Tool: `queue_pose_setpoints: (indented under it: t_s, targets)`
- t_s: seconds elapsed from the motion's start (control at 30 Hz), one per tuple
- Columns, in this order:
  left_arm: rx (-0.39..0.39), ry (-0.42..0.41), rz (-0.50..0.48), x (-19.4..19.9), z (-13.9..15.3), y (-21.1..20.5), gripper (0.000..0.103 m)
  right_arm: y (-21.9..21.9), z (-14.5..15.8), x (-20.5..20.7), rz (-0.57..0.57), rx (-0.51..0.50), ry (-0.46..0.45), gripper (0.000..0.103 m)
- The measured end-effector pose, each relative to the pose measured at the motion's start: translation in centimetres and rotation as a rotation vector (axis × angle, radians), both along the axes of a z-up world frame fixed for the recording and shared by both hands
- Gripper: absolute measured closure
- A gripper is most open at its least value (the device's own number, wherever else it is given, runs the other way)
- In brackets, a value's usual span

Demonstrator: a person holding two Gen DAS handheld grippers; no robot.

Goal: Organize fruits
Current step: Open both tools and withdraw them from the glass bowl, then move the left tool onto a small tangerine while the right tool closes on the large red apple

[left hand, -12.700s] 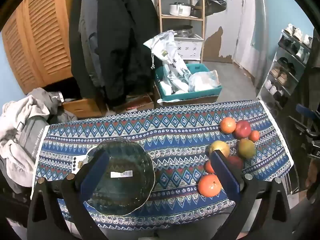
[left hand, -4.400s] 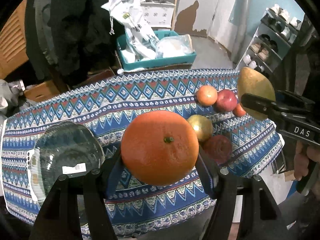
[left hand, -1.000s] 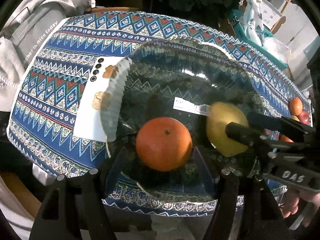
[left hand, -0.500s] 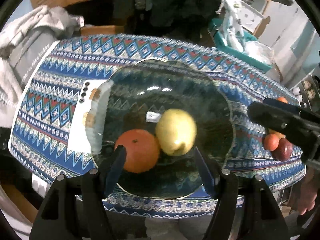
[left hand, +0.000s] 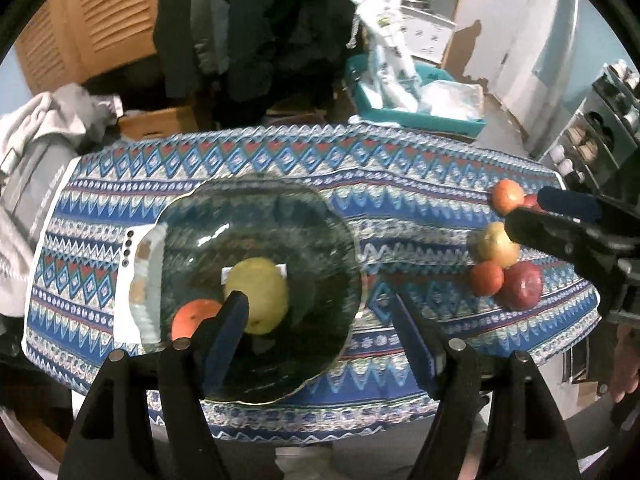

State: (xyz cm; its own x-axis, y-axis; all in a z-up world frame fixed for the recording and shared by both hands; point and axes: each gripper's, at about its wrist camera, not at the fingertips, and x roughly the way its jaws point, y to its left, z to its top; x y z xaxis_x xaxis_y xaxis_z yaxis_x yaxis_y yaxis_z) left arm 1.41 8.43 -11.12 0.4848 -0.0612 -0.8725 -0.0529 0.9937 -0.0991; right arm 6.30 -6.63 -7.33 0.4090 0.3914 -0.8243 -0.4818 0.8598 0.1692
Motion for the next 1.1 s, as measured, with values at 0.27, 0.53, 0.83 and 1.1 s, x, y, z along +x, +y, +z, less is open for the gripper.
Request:
queue_pose_setpoints:
  t_s: [0.27, 0.53, 0.83, 1.1]
  targets:
    - [-0.022, -0.028, -0.048, 0.3, 2.0, -3.2, 0.024, -5.4, 0.9, -0.9, -0.06, -0.001, -0.027, 0.017]
    - [0.008, -0.042, -0.128, 0.7, 2.6, -7.1, 0.022, -10.0, 0.8, -1.4, -0.112, -0.013, -0.043, 0.015]
    - [0.03, -0.023, -0.197, 1.7, 2.3, -10.8, 0.022, -14.1, -0.3, -1.7, -0.151, -0.015, -0.032, 0.015]
    - [0.062, 0.005, -0.262, 2.4, 0.7, -13.2, 0.021, -15.9, -2.4, -1.6, -0.175, -0.028, 0.013, 0.015]
